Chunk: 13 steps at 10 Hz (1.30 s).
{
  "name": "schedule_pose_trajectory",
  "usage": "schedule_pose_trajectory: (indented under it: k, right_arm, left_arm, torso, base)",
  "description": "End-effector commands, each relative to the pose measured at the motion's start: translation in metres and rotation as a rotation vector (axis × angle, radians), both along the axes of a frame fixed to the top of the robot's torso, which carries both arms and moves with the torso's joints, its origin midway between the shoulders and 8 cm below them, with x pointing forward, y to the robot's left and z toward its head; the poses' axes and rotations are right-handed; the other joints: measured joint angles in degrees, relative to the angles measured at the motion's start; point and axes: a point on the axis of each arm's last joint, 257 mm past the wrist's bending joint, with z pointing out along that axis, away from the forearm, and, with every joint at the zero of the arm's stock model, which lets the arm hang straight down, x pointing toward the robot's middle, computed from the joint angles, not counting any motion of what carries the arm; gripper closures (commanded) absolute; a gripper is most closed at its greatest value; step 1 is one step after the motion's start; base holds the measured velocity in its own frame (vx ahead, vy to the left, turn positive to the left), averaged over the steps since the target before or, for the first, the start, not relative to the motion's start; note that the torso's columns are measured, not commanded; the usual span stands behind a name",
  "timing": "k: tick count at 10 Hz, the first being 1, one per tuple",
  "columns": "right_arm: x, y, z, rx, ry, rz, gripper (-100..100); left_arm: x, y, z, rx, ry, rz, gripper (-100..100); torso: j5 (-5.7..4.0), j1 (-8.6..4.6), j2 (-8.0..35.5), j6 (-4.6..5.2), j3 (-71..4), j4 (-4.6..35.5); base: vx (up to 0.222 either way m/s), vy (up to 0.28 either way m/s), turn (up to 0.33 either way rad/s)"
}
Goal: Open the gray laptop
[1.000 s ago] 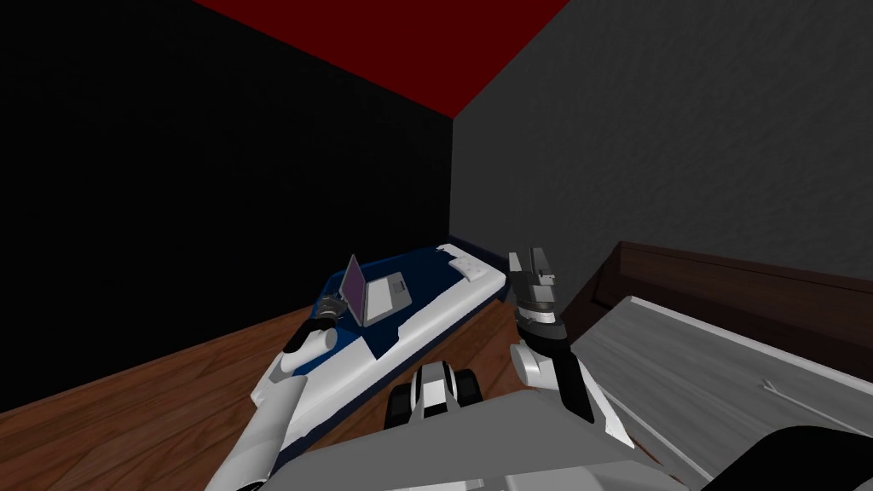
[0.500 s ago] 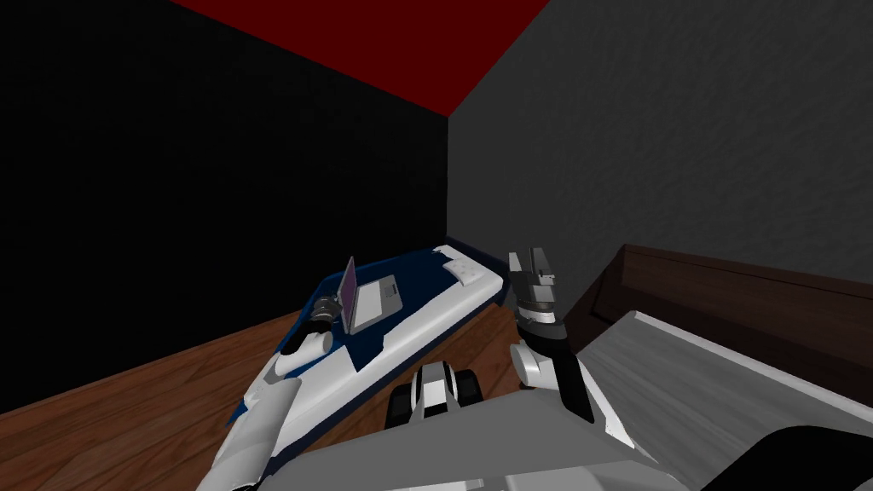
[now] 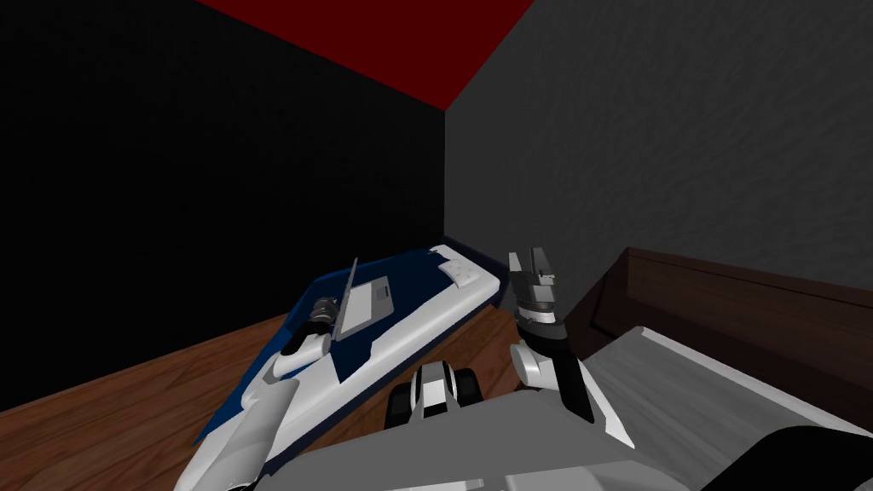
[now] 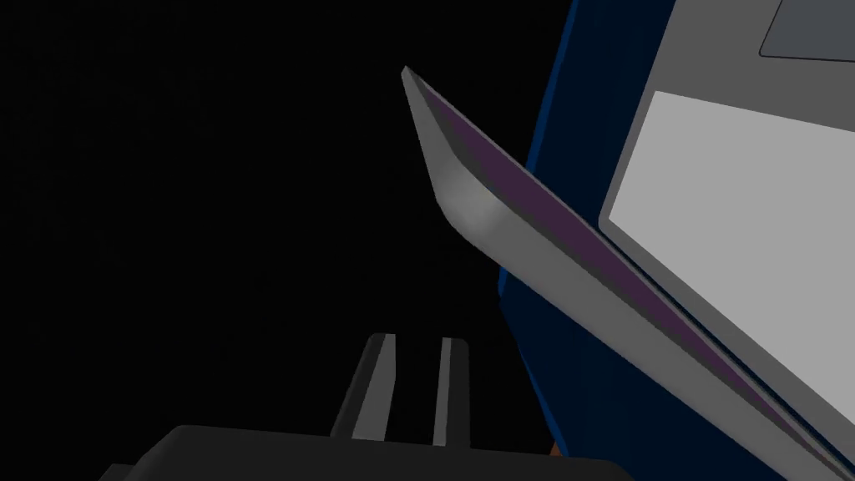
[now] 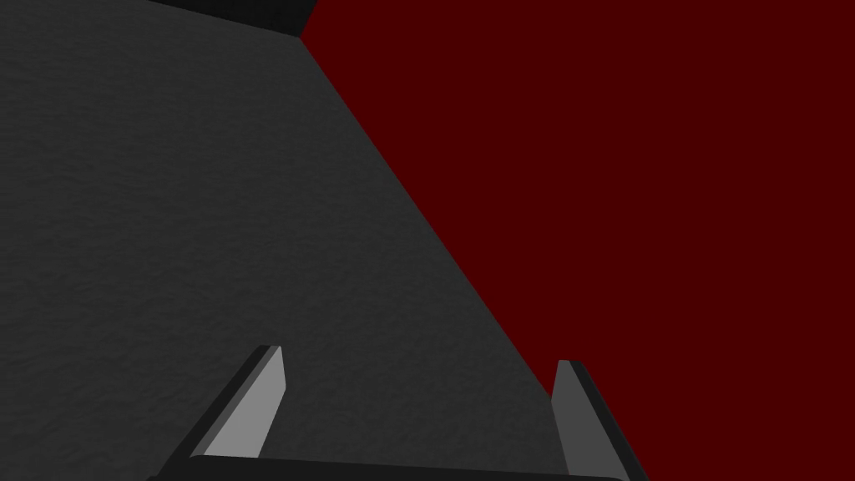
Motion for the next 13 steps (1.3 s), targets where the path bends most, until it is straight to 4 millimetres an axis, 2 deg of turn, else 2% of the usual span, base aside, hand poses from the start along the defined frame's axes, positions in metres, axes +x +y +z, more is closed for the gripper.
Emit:
schedule_pose_trajectory:
  k: [1, 3, 4, 7, 9, 10, 13]
  right_arm:
    - [0.000, 0.000, 0.000, 0.000, 0.000, 0.000, 0]
    - [0.000, 0.000, 0.000, 0.000, 0.000, 0.000, 0]
    - [0.000, 0.000, 0.000, 0.000, 0.000, 0.000, 0]
    - [0.000, 0.000, 0.000, 0.000, 0.000, 0.000, 0]
    - [0.000, 0.000, 0.000, 0.000, 0.000, 0.000, 0]
    - [0.000, 0.000, 0.000, 0.000, 0.000, 0.000, 0]
    - [0.000, 0.000, 0.000, 0.000, 0.000, 0.000, 0]
  left_arm:
    - [-0.001, 0.007, 0.001, 0.040, 0.024, 0.002, -100]
    - [-0.001, 0.006, 0.001, 0.033, 0.020, 0.001, -100]
    - [-0.001, 0.006, 0.001, 0.033, 0.019, 0.001, 100]
    - [-0.014, 0.014, -0.015, 0.151, 0.064, -0.007, 100]
    - [-0.019, 0.016, -0.021, 0.191, 0.079, -0.012, 100]
    - [-0.013, 0.021, -0.008, 0.177, 0.075, -0.006, -100]
    - [-0.008, 0.029, 0.009, 0.177, 0.076, 0.001, -100]
  torso:
    - [-0.04, -0.09, -0.01, -0.01, -0.02, -0.01]
    - [0.00, 0.08, 0.05, 0.00, 0.02, 0.00]
    - [0.04, 0.18, 0.08, -0.01, 0.04, 0.01]
    - [-0.11, -0.34, -0.16, 0.01, -0.12, -0.06]
    - [-0.04, -0.04, -0.06, -0.02, -0.05, -0.02]
    - [0.02, 0.10, 0.01, 0.00, -0.01, -0.01]
    - [0.01, 0.09, 0.11, -0.01, 0.06, 0.02]
  base:
    - [0.050, -0.117, 0.022]
    - [0.014, -0.035, 0.003]
    - [0.003, -0.006, 0.000]
    - [0.050, -0.113, 0.062]
    - [0.049, -0.099, 0.090]
    - [-0.004, -0.057, -0.018]
    - [-0.041, -0.008, -0.027]
